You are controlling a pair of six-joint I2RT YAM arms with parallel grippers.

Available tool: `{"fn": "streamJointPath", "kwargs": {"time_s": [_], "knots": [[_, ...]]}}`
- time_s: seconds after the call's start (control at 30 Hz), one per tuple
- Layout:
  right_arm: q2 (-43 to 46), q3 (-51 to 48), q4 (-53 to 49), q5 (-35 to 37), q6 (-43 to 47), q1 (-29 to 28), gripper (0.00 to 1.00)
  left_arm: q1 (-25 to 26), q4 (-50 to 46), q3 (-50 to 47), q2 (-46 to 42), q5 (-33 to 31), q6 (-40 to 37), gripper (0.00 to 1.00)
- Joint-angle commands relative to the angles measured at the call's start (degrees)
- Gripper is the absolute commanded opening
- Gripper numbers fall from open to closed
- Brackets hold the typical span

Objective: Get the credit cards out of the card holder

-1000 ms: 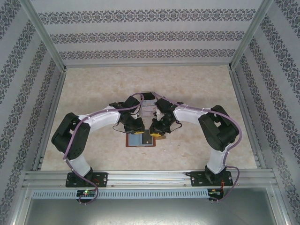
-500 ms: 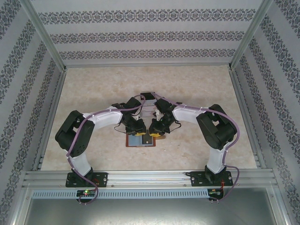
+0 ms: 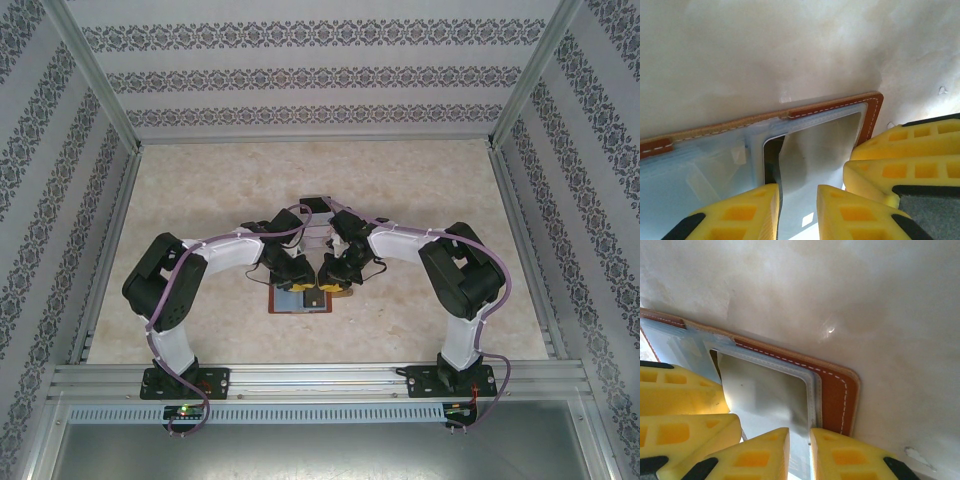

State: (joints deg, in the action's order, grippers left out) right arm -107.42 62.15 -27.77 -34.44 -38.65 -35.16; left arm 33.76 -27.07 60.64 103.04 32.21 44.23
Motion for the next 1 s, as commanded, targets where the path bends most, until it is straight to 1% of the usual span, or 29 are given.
{"fn": "streamJointPath", "kwargs": {"time_s": [0.0,0.13,0.23,0.47,0.67,0.8,0.97], "knots": [[-1.22,-0.11,-0.71,0.77,0.60,-0.75,0.22,0.70,1.85,-0.66,1.08,1.23,0.80,0.28],[-1.13,-0.36,-0.64,0.86,0.60,-0.70,0.22,0.79,1.76,-0.62,1.79,1.43,0.62,0.33],[-0.96,-0.60,-0.71,0.91,0.59,-0.52,0.22,0.95,0.63,-0.29,2.20,0.97,0.05,0.34],[-0.69,-1.02,-0.71,1.13,0.68,-0.16,0.22,1.05,-6.35,1.64,1.02,-5.28,-2.58,0.35],[-0.34,-1.18,-0.81,1.28,0.76,-0.08,0.22,1.05,-9.98,3.36,0.36,-8.24,-4.07,0.35],[-0.12,-1.46,-0.81,1.39,0.69,0.06,0.22,1.04,-10.74,4.24,-0.44,-8.53,-4.44,0.35],[0.14,-1.67,-0.86,1.48,0.69,0.09,0.22,1.05,-8.29,4.25,-2.61,-7.16,-3.46,0.35]]}}
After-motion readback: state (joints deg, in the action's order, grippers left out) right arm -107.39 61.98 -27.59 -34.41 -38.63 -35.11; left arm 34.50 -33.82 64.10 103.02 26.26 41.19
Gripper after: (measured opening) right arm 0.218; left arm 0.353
